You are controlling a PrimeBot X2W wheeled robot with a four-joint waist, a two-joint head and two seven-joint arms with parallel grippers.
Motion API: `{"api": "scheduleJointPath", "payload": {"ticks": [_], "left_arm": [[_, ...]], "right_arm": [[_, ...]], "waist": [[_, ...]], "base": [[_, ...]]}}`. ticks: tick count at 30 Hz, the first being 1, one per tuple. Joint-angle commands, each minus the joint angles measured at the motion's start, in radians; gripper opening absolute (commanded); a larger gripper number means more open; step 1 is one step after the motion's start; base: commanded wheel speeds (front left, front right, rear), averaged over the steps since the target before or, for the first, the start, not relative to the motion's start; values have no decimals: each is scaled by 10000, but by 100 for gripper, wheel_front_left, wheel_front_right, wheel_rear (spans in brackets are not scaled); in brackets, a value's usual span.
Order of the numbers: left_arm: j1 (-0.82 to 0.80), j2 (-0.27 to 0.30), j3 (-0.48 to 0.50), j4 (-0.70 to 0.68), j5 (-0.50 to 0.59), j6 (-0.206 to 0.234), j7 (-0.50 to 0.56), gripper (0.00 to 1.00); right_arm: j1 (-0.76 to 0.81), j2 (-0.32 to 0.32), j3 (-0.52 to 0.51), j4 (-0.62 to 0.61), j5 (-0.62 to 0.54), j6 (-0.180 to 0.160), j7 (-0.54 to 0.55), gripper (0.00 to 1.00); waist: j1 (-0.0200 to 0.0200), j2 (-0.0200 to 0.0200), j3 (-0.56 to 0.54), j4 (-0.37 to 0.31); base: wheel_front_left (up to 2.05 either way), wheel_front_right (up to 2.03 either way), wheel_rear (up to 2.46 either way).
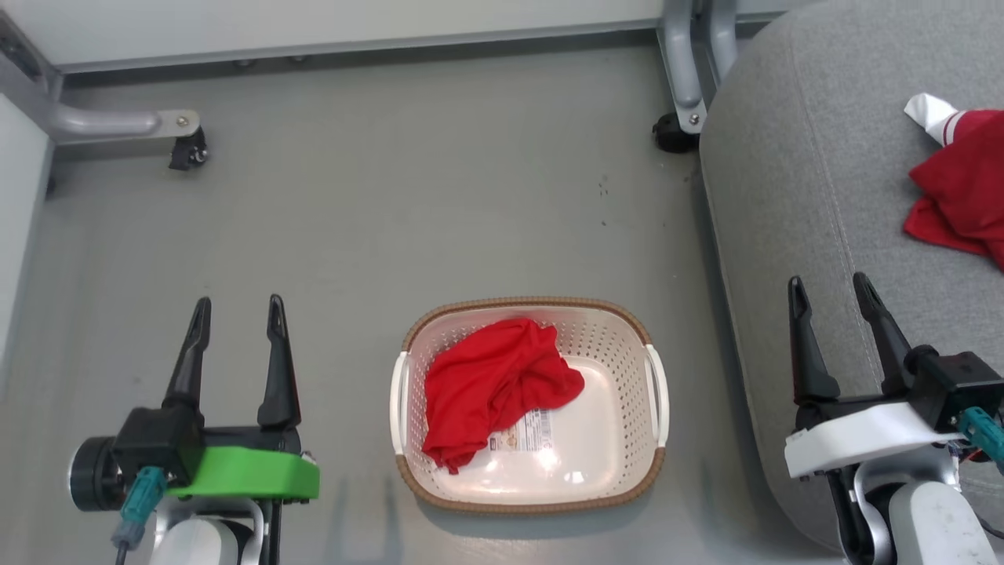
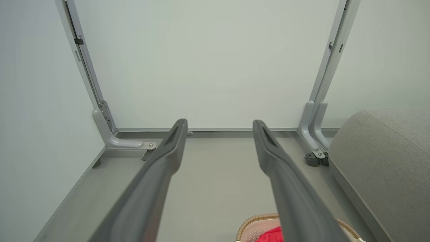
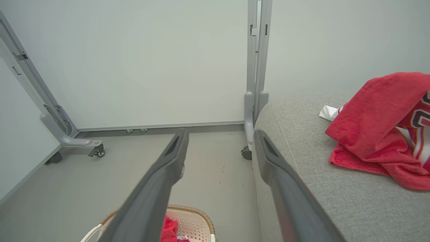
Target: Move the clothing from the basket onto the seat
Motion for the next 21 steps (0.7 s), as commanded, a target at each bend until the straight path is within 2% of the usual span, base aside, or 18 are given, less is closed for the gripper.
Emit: {"api": "scheduleJointPath", "payload": {"ticks": [1, 12, 21], "left_arm": [[278, -73, 98, -29, 116, -85, -26, 100], [1495, -364, 251, 382, 594, -588, -16, 100], [1988, -481, 353, 681, 788, -758, -18, 100]], "right_arm": [[251, -30, 0, -93, 47, -3, 76, 100], [1391, -28, 181, -401, 158, -3, 523, 100], [1991, -27, 340, -578, 267, -3, 766, 100]], "waist": [[0, 0, -559, 401], [0, 0, -1487, 276], [0, 0, -2029, 126]], "base": [[0, 0, 0], [0, 0, 0], [0, 0, 0]]}}
